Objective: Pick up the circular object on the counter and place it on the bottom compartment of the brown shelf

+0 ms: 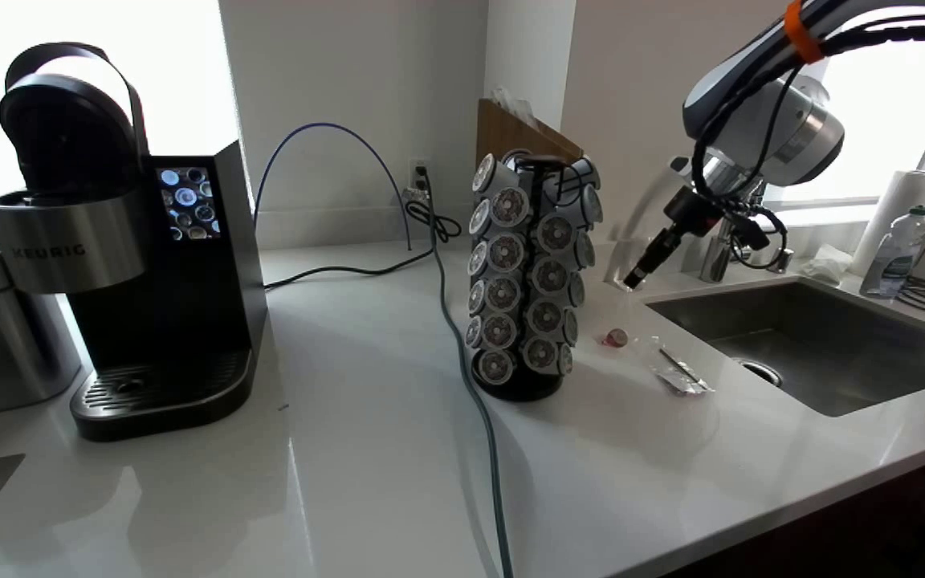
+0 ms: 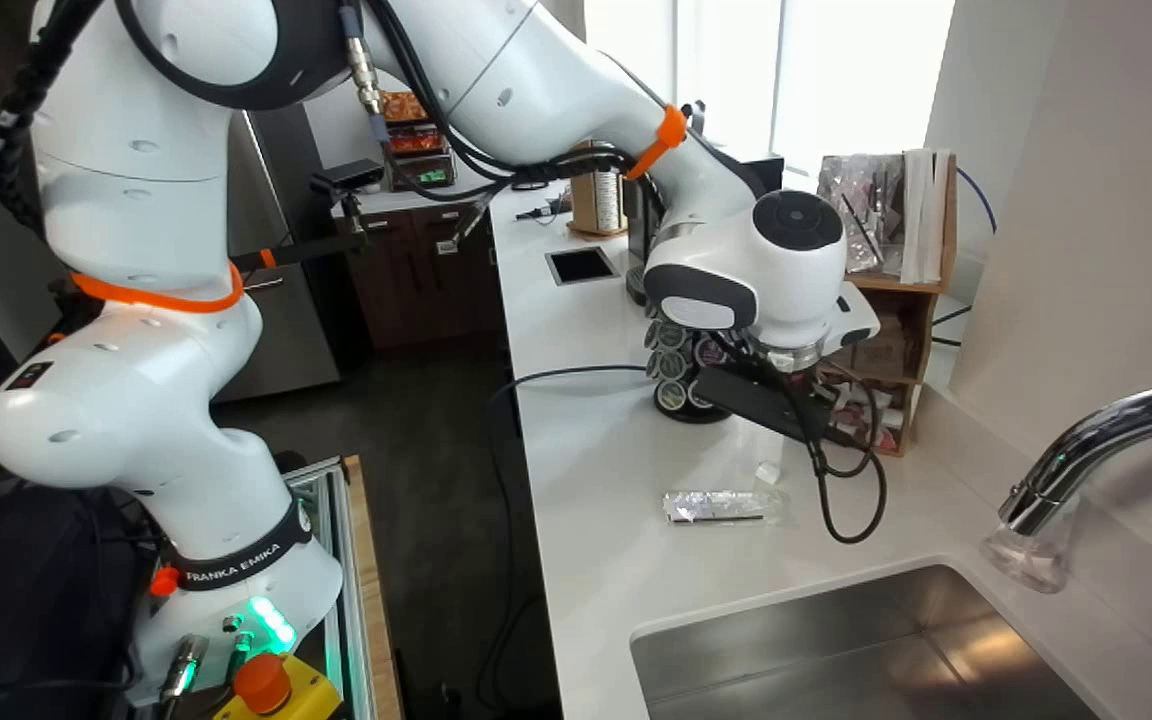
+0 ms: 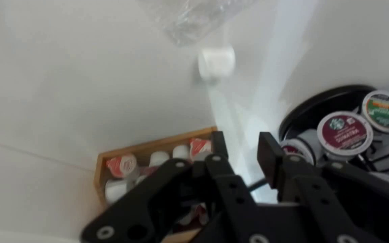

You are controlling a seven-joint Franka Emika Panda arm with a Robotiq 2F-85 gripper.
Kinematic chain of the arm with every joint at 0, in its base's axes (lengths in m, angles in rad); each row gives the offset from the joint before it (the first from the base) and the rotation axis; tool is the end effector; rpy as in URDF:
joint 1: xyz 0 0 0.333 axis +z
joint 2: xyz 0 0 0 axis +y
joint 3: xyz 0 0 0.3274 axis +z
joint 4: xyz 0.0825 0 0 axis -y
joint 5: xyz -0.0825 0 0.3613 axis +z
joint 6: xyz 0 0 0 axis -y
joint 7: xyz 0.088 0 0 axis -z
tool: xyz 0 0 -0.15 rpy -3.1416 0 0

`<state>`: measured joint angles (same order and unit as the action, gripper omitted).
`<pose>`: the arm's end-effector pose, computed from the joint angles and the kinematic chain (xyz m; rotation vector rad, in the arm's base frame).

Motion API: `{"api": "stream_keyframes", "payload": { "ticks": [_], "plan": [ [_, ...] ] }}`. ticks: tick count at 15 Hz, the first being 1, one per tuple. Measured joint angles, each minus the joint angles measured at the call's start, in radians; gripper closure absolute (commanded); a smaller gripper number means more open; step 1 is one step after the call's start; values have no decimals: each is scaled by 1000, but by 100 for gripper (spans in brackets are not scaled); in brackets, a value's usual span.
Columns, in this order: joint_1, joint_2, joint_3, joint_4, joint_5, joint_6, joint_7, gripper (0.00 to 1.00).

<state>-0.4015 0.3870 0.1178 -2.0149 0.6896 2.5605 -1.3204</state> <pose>0.5930 -0.1694 0.2627 -2.7797 -0.6628 -0.6273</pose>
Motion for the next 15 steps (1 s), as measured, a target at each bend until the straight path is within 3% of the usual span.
{"api": "stream_keyframes", "payload": {
  "ticks": [4, 6, 8, 12, 13, 15],
  "plan": [
    [-16, -10, 2, 37, 198, 13, -205, 69],
    [-9, -2, -7, 44, 250, 13, -265, 46],
    [12, 9, -32, 43, 252, 11, -271, 38],
    [76, 40, -97, 21, 193, 10, -217, 7],
    [84, 49, -104, 19, 180, 10, -207, 1],
    [91, 70, -111, 19, 161, 10, -192, 0]
  ]
}}
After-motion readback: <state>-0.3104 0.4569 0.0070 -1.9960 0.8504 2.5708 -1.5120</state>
